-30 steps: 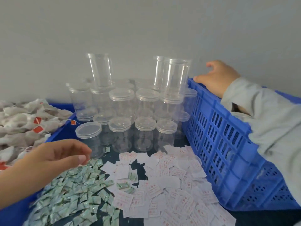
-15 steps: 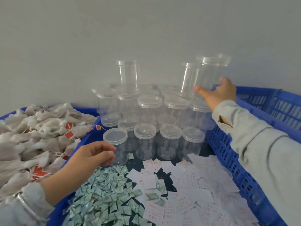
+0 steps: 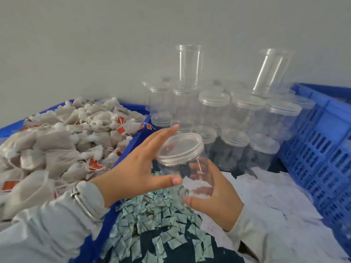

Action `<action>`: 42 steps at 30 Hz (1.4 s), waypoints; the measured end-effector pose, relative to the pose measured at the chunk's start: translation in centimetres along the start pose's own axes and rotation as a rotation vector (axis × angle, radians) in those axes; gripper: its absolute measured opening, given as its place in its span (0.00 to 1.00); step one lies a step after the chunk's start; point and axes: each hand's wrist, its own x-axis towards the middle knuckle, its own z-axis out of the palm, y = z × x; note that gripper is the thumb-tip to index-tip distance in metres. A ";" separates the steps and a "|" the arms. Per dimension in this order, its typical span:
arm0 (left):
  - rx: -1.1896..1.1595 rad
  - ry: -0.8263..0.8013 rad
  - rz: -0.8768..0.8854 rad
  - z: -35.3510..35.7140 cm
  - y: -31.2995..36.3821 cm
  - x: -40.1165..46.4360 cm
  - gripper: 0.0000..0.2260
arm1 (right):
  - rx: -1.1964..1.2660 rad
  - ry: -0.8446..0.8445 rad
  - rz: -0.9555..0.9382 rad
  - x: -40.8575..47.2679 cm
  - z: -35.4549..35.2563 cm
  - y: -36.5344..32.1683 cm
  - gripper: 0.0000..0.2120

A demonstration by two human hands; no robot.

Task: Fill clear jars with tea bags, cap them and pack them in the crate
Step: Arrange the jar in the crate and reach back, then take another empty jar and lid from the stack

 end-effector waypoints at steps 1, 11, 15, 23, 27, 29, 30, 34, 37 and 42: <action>-0.017 -0.037 0.000 0.0 0.2 0.1 0.40 | -0.024 -0.005 -0.008 -0.2 -0.2 0.3 0.38; 0.369 -0.265 -0.340 2.3 1.6 0.3 0.41 | -0.624 0.356 -0.293 -1.9 1.5 3.9 0.43; 0.184 -0.255 -0.502 2.9 1.3 0.7 0.36 | -0.764 0.569 -0.451 -1.5 2.1 5.2 0.43; -0.397 -0.231 -0.852 3.6 0.9 1.1 0.30 | -0.909 0.637 -0.504 -1.7 1.5 6.3 0.42; -0.866 -0.236 -1.099 2.3 0.2 1.1 0.33 | -0.851 0.771 -0.308 -1.9 0.2 6.4 0.45; -0.942 -0.183 -1.157 1.6 -0.7 1.1 0.33 | -0.694 0.869 -0.141 -2.0 -1.3 6.6 0.48; -0.923 -0.162 -1.165 1.5 -1.2 1.2 0.32 | -0.610 0.897 -0.087 -2.0 -1.9 6.8 0.48; -0.886 -0.088 -1.174 1.8 -1.8 1.8 0.27 | -0.433 0.910 -0.026 -2.0 -2.2 7.1 0.49; -0.872 -0.020 -1.135 2.3 -1.6 2.1 0.13 | -0.348 0.859 -0.020 -2.1 -1.5 7.1 0.50; -0.808 -0.089 -1.059 2.9 -1.6 2.4 0.21 | -0.265 0.783 -0.034 -2.2 -1.0 7.2 0.51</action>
